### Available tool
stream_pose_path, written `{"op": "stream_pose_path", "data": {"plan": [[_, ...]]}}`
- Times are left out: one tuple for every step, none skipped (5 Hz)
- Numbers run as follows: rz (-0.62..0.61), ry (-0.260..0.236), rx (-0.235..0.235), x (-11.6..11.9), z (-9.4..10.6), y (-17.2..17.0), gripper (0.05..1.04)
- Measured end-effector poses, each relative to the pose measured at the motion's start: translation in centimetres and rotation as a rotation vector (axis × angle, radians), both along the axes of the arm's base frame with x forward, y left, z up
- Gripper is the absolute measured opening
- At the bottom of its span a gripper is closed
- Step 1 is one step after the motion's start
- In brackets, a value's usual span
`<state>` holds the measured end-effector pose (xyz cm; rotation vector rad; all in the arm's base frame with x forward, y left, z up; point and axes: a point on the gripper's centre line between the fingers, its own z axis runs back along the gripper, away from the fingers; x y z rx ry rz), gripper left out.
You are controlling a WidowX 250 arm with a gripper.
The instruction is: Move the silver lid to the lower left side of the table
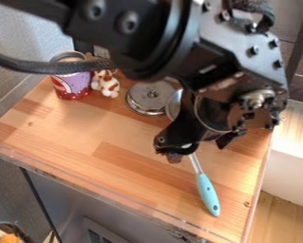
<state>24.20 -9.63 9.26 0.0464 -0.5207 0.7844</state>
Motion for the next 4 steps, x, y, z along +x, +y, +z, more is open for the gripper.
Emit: {"op": "stream_pose_path", "data": {"plan": [[0.001, 0.019, 0.009, -0.2, -0.5, 0.1, 1.001], [0.078, 0.05, 0.015, 0.1, -0.6, 2.2, 1.001], [0.154, 0.053, -0.005, 1.4, 0.1, 4.5, 1.001], [0.285, 0.082, -0.145, 2.6, 0.5, 7.1, 1.001]]}}
